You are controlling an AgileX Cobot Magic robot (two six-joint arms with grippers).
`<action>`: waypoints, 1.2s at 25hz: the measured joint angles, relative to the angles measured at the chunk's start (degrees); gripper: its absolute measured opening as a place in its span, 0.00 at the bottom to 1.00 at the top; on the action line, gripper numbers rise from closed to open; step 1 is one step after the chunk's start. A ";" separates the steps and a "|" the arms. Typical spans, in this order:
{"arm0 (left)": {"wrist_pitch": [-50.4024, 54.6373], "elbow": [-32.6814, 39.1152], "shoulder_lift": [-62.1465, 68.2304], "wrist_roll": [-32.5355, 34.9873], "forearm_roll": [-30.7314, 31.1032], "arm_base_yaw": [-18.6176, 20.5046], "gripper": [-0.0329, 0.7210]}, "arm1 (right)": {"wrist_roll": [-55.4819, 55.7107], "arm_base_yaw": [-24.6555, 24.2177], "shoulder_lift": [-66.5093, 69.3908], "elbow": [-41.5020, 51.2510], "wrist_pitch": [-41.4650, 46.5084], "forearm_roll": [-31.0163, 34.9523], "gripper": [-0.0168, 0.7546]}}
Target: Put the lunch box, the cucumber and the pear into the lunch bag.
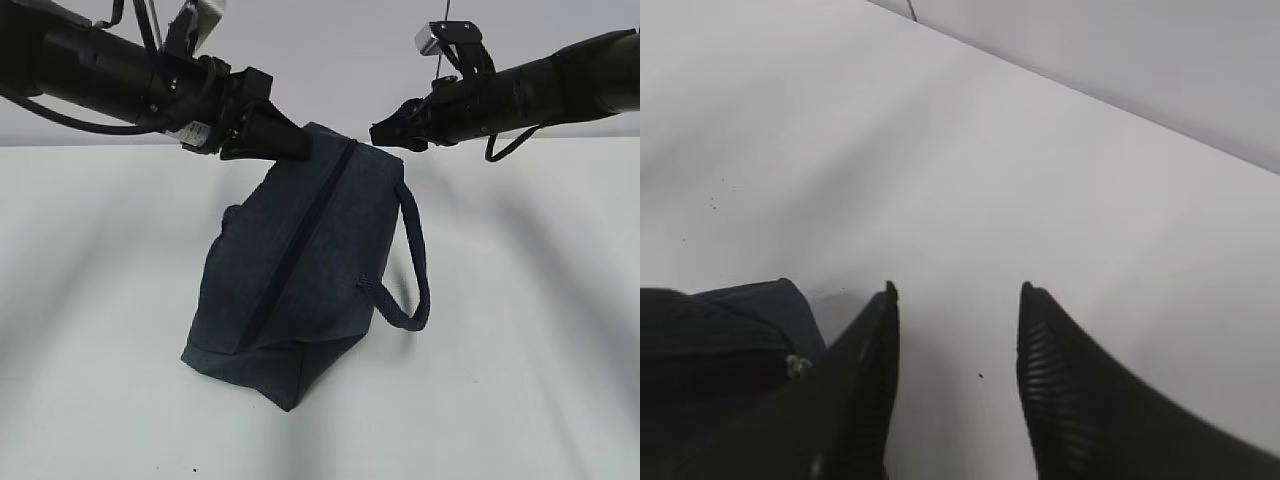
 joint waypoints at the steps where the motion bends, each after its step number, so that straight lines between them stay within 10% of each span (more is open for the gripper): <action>1: -0.65 0.00 0.29 -0.44 0.05 0.07 0.07 | 0.00 0.00 0.00 0.00 0.00 0.00 0.44; 8: -3.23 0.00 0.42 -2.88 1.09 1.76 0.11 | 0.36 0.00 -4.19 0.00 0.00 -4.31 0.47; 16: -3.45 -0.09 -0.67 -3.80 1.17 2.93 0.52 | 10.22 0.12 -9.29 -0.09 1.14 -13.79 0.55; 30: -2.03 -2.74 -11.96 -6.80 18.89 4.79 0.55 | 51.28 0.12 -15.94 -0.11 12.92 -53.01 0.63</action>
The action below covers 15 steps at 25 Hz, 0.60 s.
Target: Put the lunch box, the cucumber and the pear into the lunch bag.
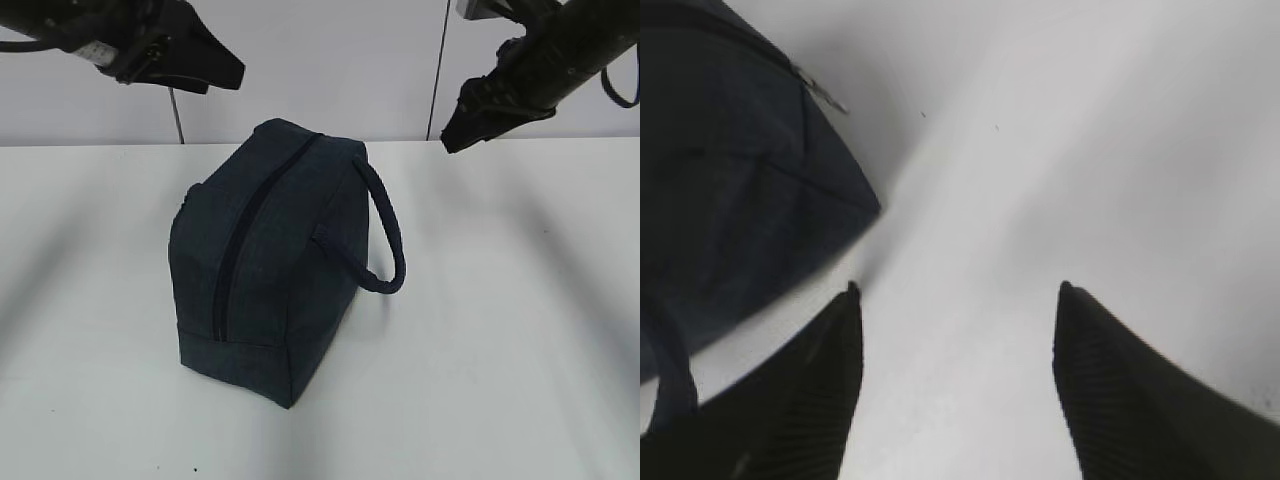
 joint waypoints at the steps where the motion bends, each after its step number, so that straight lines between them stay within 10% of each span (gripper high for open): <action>1: 0.00 0.00 -1.04 -1.61 2.78 -0.01 0.55 | 2.22 0.00 -0.58 0.00 1.02 -2.28 0.63; 15: 5.28 0.00 -14.94 -30.02 35.80 -0.01 0.55 | 15.95 0.00 -7.49 0.00 17.00 -12.32 0.63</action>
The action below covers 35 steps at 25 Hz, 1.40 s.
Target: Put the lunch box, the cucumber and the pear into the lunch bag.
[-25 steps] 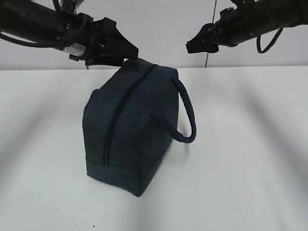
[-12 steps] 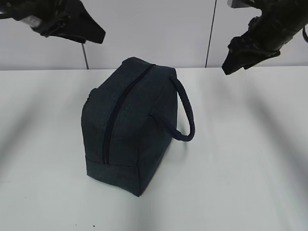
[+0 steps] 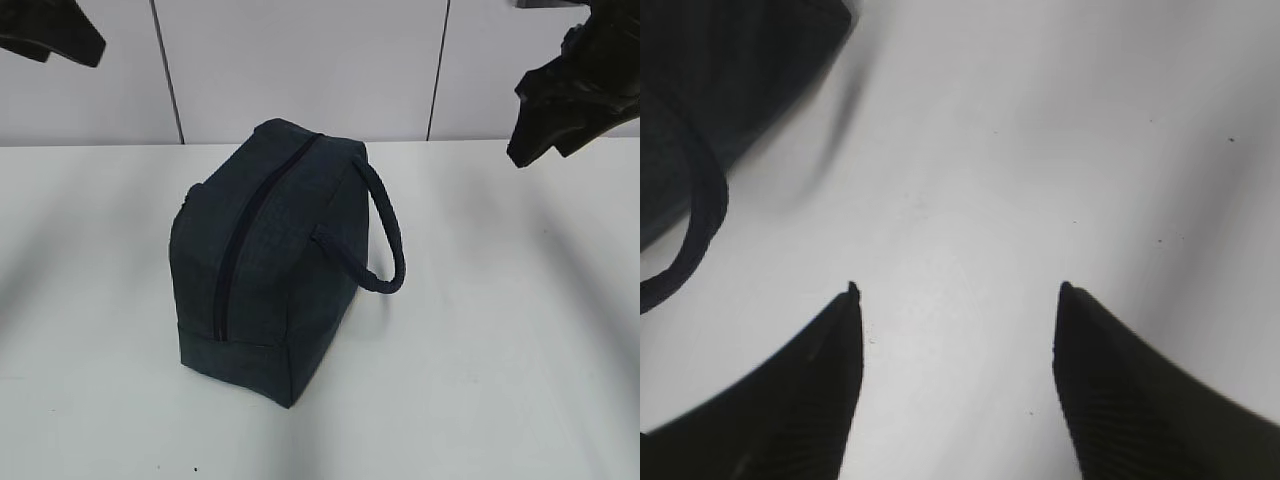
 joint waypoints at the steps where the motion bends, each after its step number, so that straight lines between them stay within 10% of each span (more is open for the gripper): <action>1: 0.62 0.00 -0.87 -1.20 1.48 0.00 0.55 | 1.05 0.00 -0.42 0.00 0.00 -0.83 0.63; 26: 14.65 0.24 -24.84 -9.20 6.72 0.00 0.55 | 10.65 0.00 -46.88 12.70 2.12 -4.46 0.63; 35: 14.64 18.53 -40.72 -12.15 5.29 0.00 0.55 | 17.47 0.00 -68.40 32.84 2.61 -12.25 0.63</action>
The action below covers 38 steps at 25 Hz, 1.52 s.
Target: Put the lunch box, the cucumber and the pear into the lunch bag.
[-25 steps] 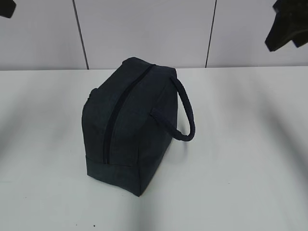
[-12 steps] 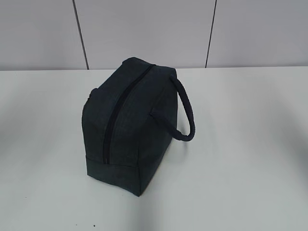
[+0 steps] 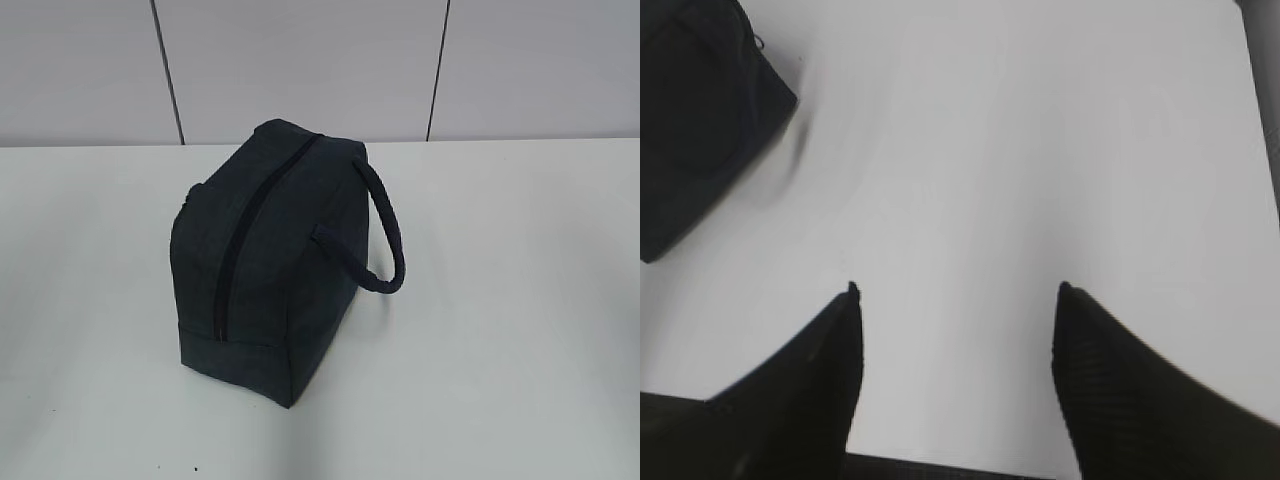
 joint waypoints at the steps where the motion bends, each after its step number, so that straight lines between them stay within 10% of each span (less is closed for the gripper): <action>1: -0.50 3.05 -2.60 -0.05 0.00 0.00 0.55 | 0.26 0.00 -2.35 2.52 0.00 0.00 0.63; 11: -4.90 22.98 -29.20 -0.68 2.13 0.00 0.55 | 0.59 0.00 -23.01 20.18 0.00 1.23 0.63; 38: -8.34 34.68 -38.99 -0.74 4.41 0.00 0.52 | -1.00 0.00 -30.97 30.23 -6.42 -2.41 0.63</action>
